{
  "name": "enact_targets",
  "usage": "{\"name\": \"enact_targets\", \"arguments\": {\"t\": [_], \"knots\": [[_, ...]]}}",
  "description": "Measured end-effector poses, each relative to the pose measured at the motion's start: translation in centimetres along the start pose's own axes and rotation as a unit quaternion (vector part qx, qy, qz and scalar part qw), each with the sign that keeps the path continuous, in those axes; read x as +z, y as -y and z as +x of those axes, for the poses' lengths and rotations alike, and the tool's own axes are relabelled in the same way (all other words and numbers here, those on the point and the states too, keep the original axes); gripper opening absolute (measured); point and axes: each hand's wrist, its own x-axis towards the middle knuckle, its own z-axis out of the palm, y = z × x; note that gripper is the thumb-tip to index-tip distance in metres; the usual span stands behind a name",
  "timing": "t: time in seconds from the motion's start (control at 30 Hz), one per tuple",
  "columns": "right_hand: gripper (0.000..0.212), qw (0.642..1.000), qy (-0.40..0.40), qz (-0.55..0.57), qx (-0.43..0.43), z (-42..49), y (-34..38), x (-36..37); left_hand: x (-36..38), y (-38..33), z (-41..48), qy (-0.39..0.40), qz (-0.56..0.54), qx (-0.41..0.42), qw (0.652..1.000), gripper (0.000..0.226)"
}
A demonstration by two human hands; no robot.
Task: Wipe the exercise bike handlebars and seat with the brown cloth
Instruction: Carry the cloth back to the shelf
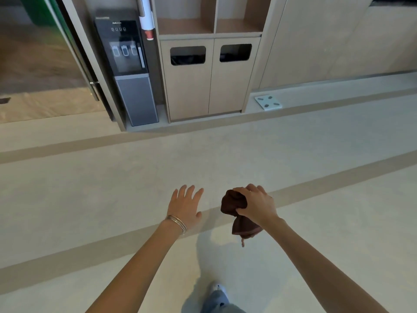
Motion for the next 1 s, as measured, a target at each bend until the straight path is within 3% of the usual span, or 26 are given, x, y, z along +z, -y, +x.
{"name": "enact_targets", "arguments": {"t": [0.27,1.0], "knots": [[0.056,1.0,0.007,0.0,-0.013,9.6,-2.3,-1.9,-1.8,0.4,8.7,0.006,-0.007,-0.011,1.0,0.069],[0.057,0.998,-0.02,0.033,0.043,37.2,1.0,-6.0,-10.8,14.3,36.0,0.005,0.009,0.064,0.998,0.071]]}}
